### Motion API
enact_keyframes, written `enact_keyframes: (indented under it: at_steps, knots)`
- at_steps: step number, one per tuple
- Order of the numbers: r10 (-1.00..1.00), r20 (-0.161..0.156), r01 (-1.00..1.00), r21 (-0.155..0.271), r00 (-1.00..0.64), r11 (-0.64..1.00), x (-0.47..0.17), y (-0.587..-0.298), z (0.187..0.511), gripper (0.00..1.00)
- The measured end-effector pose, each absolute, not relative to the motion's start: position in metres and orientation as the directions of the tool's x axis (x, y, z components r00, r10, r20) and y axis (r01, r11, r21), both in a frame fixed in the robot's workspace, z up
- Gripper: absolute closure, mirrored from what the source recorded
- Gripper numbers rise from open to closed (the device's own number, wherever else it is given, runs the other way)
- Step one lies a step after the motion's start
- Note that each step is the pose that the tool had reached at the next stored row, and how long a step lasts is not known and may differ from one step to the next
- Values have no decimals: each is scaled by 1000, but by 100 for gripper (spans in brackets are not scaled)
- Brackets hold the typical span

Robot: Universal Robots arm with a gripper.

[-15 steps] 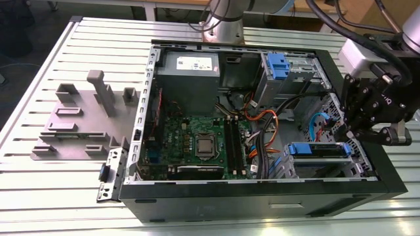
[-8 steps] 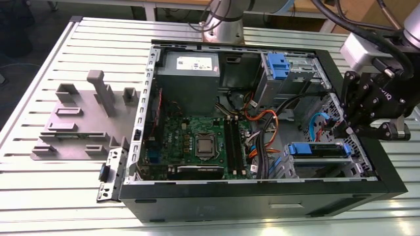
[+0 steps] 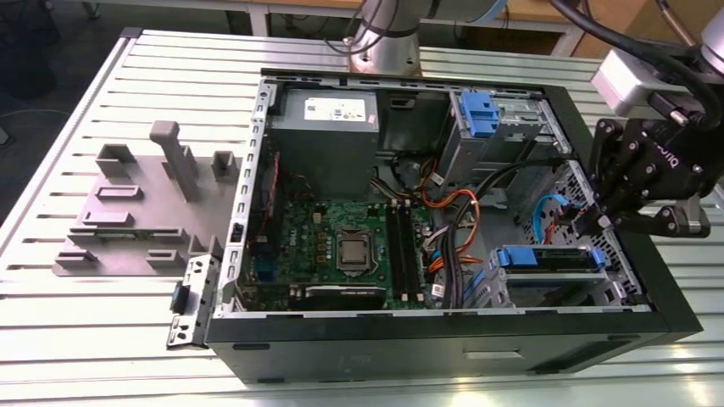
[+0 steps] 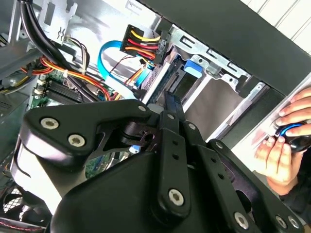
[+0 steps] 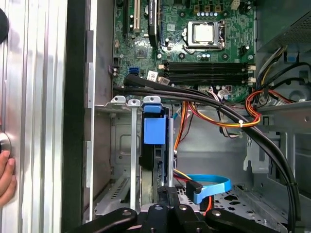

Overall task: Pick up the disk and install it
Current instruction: 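Insert the first disk wire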

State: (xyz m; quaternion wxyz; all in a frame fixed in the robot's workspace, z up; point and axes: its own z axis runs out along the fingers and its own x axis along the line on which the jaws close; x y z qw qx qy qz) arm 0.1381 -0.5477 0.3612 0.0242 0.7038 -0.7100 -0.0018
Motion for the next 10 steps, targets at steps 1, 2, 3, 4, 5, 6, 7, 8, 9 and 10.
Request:
enact_keyframes:
  at_steps: [1, 2, 3, 4, 5, 6, 7, 8, 9, 10]
  knots:
    - [-999, 32, -999, 37, -8, 9, 138, -548, 362, 89]
    - [-999, 32, -999, 37, -8, 9, 138, -548, 363, 89]
    - [-999, 32, -999, 37, -8, 9, 138, -547, 363, 89]
    - [-999, 33, -999, 37, -8, 9, 138, -547, 363, 89]
    - [-999, 35, -999, 37, -8, 9, 138, -546, 364, 89]
    - [-999, 36, -999, 37, -8, 9, 139, -545, 364, 89]
    - [-999, 37, -999, 37, -7, 8, 139, -545, 364, 89]
    - [-999, 37, -999, 37, -6, 7, 139, -544, 364, 89]
    - [-999, 37, -999, 37, -5, 6, 139, -544, 364, 89]
    - [-999, 37, -999, 37, -3, 5, 140, -544, 364, 89]
